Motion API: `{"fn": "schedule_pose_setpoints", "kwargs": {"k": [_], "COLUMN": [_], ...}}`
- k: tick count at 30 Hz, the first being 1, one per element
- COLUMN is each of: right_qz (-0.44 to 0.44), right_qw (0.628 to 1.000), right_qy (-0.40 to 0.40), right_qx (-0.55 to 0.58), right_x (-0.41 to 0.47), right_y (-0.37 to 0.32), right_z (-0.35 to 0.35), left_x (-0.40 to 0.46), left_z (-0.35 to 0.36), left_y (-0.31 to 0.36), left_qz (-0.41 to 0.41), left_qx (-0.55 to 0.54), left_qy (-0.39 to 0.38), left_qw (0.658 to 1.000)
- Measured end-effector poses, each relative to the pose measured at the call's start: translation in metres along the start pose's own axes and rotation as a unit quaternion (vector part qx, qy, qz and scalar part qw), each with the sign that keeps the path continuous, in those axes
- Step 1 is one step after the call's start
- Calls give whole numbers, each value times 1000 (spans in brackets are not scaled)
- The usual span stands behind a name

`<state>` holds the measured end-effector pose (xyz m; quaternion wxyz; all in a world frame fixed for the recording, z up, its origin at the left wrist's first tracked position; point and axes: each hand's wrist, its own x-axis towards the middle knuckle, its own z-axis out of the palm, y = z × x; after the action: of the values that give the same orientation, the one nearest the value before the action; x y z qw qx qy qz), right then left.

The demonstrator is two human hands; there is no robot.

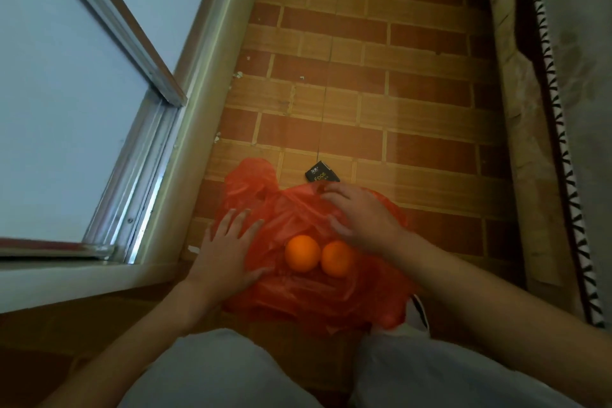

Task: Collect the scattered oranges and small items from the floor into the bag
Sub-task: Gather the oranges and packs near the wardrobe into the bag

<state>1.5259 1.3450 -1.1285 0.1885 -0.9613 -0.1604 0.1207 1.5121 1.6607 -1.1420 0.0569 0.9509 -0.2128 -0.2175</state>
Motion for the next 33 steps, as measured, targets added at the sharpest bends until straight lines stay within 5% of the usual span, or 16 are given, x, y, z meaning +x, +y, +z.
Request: {"fn": "schedule_pose_setpoints", "kwargs": {"k": [15, 28, 33], "right_qz": [253, 220, 235], "right_qw": [965, 974, 970], "right_qy": [-63, -52, 36], "right_qx": [35, -34, 46], "right_x": [130, 116, 110], "right_y": [23, 27, 31], "right_z": [15, 31, 17], "left_x": [-21, -28, -30], "left_z": [-10, -7, -5], "left_y": [-29, -28, -28], "left_qz": [-78, -75, -67], "left_qx": [-50, -92, -100], "left_qy": [46, 43, 40], "left_qw": [995, 992, 992]}}
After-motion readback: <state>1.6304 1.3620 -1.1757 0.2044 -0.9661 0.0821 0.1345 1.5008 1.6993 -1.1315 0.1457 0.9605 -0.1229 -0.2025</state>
